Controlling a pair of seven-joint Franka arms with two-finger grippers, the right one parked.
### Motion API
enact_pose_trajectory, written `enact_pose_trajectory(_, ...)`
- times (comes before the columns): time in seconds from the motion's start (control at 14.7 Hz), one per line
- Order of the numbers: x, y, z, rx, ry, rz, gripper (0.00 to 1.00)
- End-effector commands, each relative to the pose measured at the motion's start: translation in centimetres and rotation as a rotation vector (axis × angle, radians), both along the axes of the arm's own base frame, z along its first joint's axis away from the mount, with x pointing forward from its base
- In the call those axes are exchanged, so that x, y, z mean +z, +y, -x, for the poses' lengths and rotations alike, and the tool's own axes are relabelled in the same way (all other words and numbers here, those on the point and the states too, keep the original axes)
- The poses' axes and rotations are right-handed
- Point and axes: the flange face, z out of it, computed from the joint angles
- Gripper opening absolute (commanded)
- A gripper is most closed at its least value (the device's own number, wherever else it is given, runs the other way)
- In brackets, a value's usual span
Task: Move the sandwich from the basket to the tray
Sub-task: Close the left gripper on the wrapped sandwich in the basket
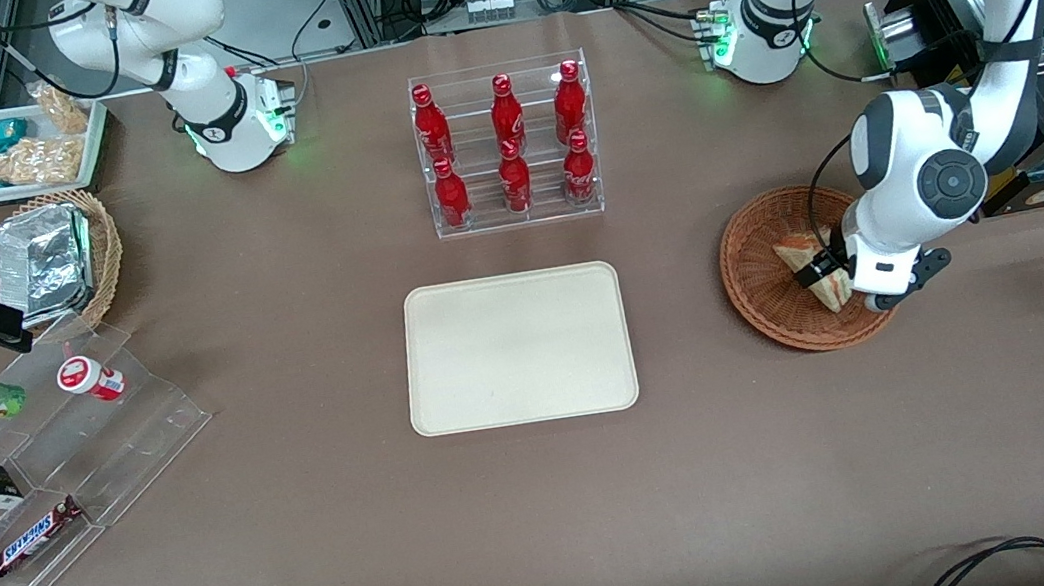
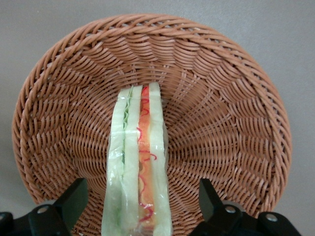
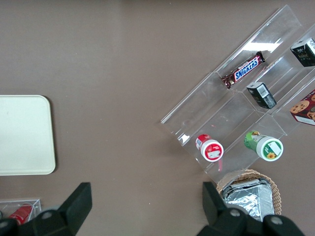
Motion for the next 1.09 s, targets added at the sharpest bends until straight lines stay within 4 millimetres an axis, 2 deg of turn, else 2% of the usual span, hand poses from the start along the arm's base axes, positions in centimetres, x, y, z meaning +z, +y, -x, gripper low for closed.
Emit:
enact_pose_trajectory(0.0,-1.3,-0.4,0.5,0.012,0.019,0.001,0.79)
enact_pose_trajectory(0.14,-1.8,-0.2,1.0,0.009,0.041,-0.001,0.45)
enact_pose_trajectory(0.2,-1.8,-0.2,1.0,0.0,0.045,0.0,0.21)
enact_pose_trajectory(0.27,-1.9,-0.1,1.1,-0.009,0.055,-0.002,0.09)
enact_pose_trajectory(0.48,-0.5,0.0,1.0,-0.02,0.054,-0.016,0.05)
enact_pose_trajectory(0.61,2.8,-0.6,0.5,-0.053,0.019,-0.02,0.03)
enact_pose_trajectory(0.82,8.8,-5.6,-1.1,-0.236,-0.049,0.002,0.03)
enact_pose_trajectory(0.88,10.3,-9.0,-1.7,-0.284,-0.074,0.021,0.04)
enact_pose_trajectory(1.02,10.0,-17.9,-2.0,-0.393,-0.089,0.061,0.04)
